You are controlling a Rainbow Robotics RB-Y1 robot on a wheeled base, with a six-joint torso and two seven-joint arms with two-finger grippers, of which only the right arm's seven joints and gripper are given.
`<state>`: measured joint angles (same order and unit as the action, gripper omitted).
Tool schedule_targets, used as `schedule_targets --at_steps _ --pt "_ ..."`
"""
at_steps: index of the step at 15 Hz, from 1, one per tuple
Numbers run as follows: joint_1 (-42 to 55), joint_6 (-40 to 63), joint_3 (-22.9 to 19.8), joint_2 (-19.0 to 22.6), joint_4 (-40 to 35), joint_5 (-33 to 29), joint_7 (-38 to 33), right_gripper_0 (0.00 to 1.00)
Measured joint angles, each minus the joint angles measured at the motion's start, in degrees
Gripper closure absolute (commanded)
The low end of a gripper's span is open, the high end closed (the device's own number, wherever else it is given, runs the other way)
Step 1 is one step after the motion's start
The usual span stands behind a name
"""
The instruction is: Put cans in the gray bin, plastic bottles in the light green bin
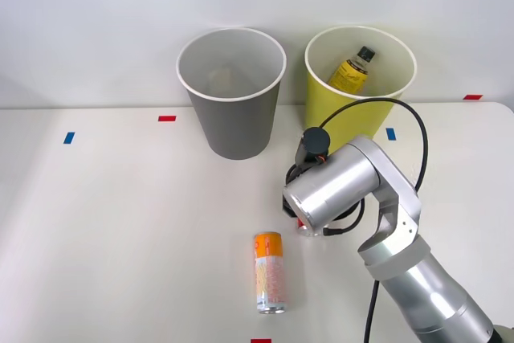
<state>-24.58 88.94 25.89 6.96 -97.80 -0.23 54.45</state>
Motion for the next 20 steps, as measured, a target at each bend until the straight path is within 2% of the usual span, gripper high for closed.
schedule_targets --at_steps 2,5,10,12,15,20 --pt "0.44 -0.21 1.06 -1.05 -0.23 -3.49 0.77 1.0" --pt "1.08 -0.31 2.83 -0.36 -3.9 -4.94 2.41 1.0" --pt "4.3 -1.47 3.41 1.56 -16.74 -5.55 5.52 1.0" --pt "7.68 -4.03 3.92 2.56 -22.0 -7.63 9.02 1.0" --pt "12.77 -11.23 4.37 3.9 -26.95 -11.35 14.98 1.0" --pt "18.97 -30.11 4.04 4.93 -28.48 -16.6 14.73 1.0"
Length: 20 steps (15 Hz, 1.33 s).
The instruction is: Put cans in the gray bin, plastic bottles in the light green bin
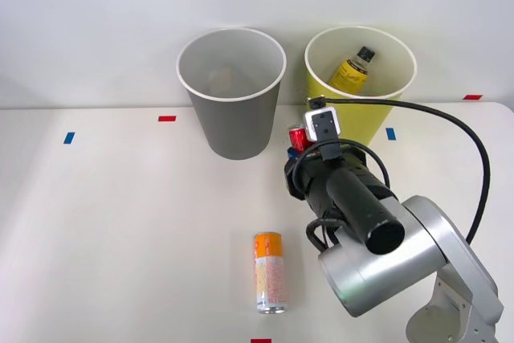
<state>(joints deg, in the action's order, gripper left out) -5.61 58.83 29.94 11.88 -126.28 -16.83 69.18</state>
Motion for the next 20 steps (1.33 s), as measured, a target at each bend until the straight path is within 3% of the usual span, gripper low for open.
schedule_targets --at_steps 2,6,16,20 --pt "2.12 -7.32 -0.82 0.28 -0.51 -1.27 -0.8 1.0" --pt "3.31 -9.97 -2.02 0.12 -4.36 -1.12 -2.21 1.0" --pt "-0.38 -27.44 -7.02 -1.7 -5.38 14.69 -2.15 1.0" --pt "-3.99 -28.67 -7.53 -3.27 -5.24 15.7 -2.44 1.0"
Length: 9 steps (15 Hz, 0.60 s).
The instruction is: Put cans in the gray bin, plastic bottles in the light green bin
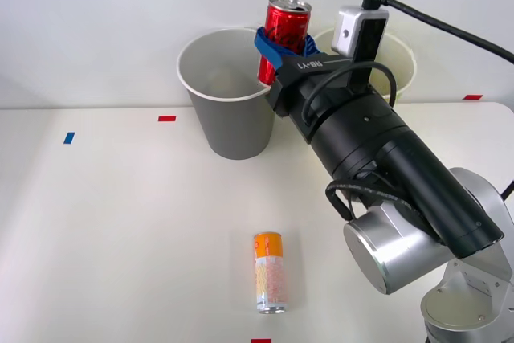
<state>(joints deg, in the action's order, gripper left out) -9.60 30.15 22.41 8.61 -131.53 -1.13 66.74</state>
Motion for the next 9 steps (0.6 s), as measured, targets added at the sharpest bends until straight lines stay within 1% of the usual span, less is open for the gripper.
schedule_targets --at_steps 1,5,7,9 --pt "-1.13 -0.02 -0.2 -0.46 0.5 0.13 -0.08 1.0" --pt "-8.66 -1.12 -1.38 -2.55 9.49 -0.28 -0.37 1.0" --pt "-13.11 -3.31 -2.5 -3.75 15.78 -1.03 -0.57 1.0" --pt "-16.35 -7.72 -3.52 -5.1 22.51 -2.09 -0.74 1.0"
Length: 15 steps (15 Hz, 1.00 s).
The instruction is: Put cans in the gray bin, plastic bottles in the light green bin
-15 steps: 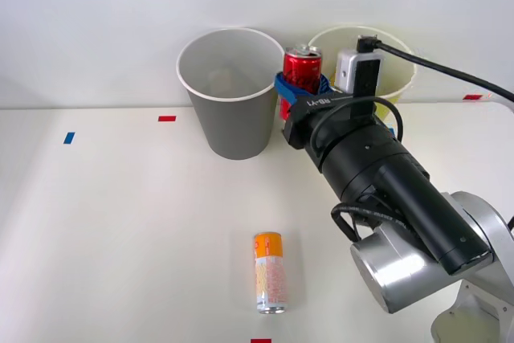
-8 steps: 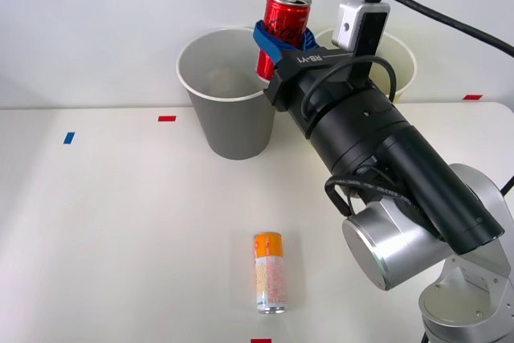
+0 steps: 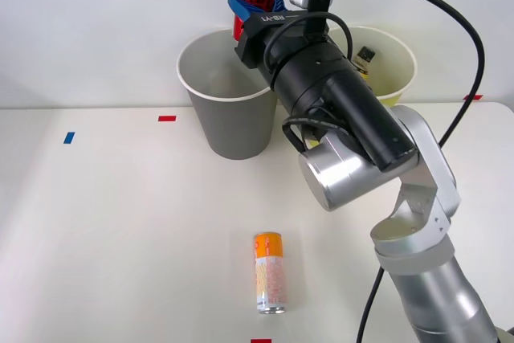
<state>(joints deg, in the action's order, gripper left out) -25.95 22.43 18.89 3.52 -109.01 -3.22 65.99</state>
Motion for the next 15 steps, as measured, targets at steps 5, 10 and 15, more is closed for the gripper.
schedule_targets --at_steps 5,10,15 --pt "-6.79 -4.43 -0.62 -1.73 12.0 -3.97 -0.38 1.0" --pt "-10.17 -6.95 -0.62 -1.96 18.57 -5.11 -0.42 0.61" --pt "-10.18 -7.9 -0.28 -1.27 19.05 -5.74 -0.71 0.0"
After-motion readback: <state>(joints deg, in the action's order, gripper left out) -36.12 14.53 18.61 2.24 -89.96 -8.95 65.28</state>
